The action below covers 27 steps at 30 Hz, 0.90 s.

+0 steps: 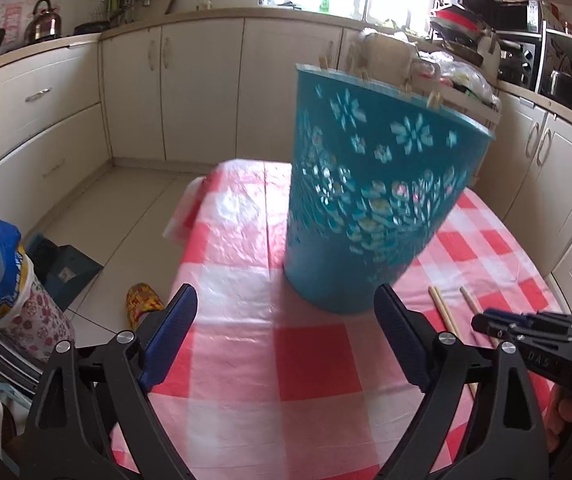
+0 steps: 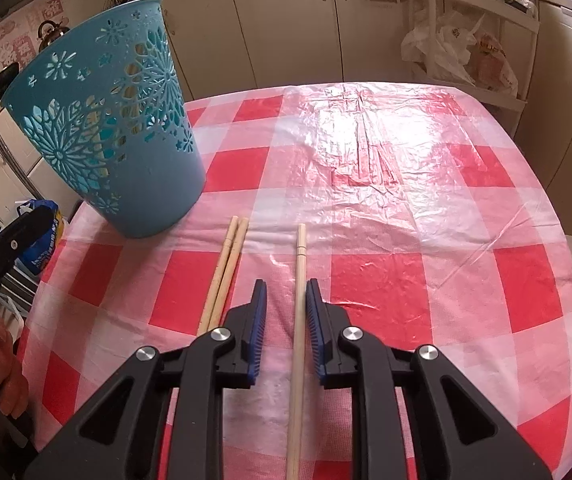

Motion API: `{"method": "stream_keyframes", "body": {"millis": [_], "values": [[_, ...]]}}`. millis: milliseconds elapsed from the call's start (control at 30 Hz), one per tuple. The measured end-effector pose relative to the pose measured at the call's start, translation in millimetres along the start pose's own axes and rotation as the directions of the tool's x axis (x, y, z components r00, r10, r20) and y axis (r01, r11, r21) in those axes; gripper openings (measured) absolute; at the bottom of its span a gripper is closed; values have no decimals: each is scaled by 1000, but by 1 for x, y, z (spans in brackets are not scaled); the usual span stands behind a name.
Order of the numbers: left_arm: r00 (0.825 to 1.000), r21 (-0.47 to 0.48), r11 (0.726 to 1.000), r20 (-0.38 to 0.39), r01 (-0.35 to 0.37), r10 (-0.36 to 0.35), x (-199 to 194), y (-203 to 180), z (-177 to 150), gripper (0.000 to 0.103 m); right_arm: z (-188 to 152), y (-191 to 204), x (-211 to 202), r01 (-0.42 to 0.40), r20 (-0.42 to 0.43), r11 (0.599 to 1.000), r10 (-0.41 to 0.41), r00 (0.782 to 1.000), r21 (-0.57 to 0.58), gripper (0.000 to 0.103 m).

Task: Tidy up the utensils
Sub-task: 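Carry the right tool's chopstick over the bin and open right tool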

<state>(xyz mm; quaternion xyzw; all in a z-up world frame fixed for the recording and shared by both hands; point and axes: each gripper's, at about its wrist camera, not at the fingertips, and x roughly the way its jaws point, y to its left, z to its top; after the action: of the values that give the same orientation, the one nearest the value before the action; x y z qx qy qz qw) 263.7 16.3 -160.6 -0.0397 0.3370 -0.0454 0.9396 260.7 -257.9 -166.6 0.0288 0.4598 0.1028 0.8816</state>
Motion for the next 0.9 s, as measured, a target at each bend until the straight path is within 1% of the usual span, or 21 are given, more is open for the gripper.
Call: {"method": "stream_keyframes", "body": {"millis": [67, 100, 167, 300, 400, 500, 667, 900], "values": [[999, 1, 1000, -30, -9, 9, 6, -1, -1, 91, 0, 3, 0, 23, -1, 1000, -23, 1000, -18, 14], [999, -3, 1000, -46, -18, 18, 10, -1, -2, 93, 0, 3, 0, 34, -1, 999, -34, 999, -23, 11], [997, -14, 999, -70, -37, 36, 15, 1, -2, 95, -1, 1, -1, 23, -1, 1000, -23, 1000, -9, 6], [994, -31, 998, -97, -58, 55, 20, 3, -1, 95, -2, -15, -1, -59, 2, 994, 59, 998, 87, 6], [991, -16, 997, -117, -71, 69, 24, 1, -2, 95, -1, -22, 0, -93, 8, 987, 93, 996, 131, 6], [989, -2, 997, -121, -80, 79, 25, 0, 0, 95, -1, -28, -2, -133, 25, 976, 130, 991, 174, 6], [988, -10, 996, -133, -84, 82, 27, 2, 0, 95, 4, -37, -4, -175, 59, 960, 166, 984, 220, 6], [985, 2, 997, -153, -81, 80, 32, 1, 0, 95, 4, -38, -5, -206, 74, 947, 194, 978, 246, 6]]}}
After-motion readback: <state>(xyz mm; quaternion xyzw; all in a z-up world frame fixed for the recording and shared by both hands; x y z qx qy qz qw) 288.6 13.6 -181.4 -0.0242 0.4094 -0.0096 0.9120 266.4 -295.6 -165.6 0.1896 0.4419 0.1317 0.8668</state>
